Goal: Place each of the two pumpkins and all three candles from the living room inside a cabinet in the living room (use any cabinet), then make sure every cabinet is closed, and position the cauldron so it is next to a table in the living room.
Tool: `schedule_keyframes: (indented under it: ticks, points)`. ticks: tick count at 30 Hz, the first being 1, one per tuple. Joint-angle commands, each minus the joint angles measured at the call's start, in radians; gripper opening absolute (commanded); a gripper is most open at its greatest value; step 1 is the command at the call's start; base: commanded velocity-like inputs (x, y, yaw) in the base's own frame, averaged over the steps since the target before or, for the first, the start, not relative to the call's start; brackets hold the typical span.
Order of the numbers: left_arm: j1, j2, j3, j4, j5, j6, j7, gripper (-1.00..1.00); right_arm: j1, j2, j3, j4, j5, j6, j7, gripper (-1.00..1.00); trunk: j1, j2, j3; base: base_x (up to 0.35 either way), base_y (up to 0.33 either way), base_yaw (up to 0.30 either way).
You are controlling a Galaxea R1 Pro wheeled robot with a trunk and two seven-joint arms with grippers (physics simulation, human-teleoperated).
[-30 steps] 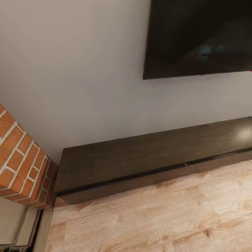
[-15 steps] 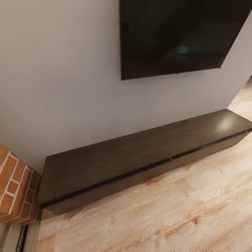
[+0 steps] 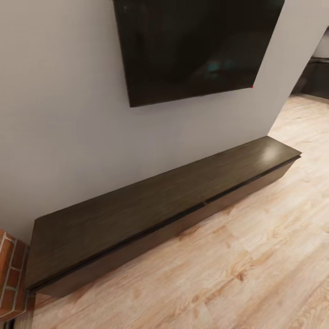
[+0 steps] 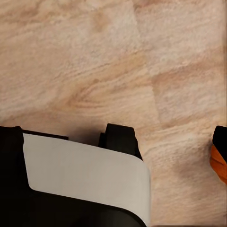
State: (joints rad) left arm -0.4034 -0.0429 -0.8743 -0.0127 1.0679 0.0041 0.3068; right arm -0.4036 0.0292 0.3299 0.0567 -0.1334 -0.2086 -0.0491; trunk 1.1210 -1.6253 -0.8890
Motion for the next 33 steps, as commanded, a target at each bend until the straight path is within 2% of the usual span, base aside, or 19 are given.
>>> schedule_keyframes:
  ticks: [1, 33]
  points:
    - [0.0, 0.0, 0.0, 0.0, 0.0, 0.0, 0.0, 1.0, 0.0, 0.0, 0.0, 0.0, 0.0, 0.0, 0.0, 1.0, 0.0, 0.0, 0.001, 0.0, 0.0, -0.274]
    - [0.0, 0.0, 0.0, 0.0, 0.0, -0.001, 0.0, 1.0, 0.0, 0.0, 0.0, 0.0, 0.0, 0.0, 0.0, 1.0, 0.0, 0.0, 0.027, 0.0, 0.0, -0.273]
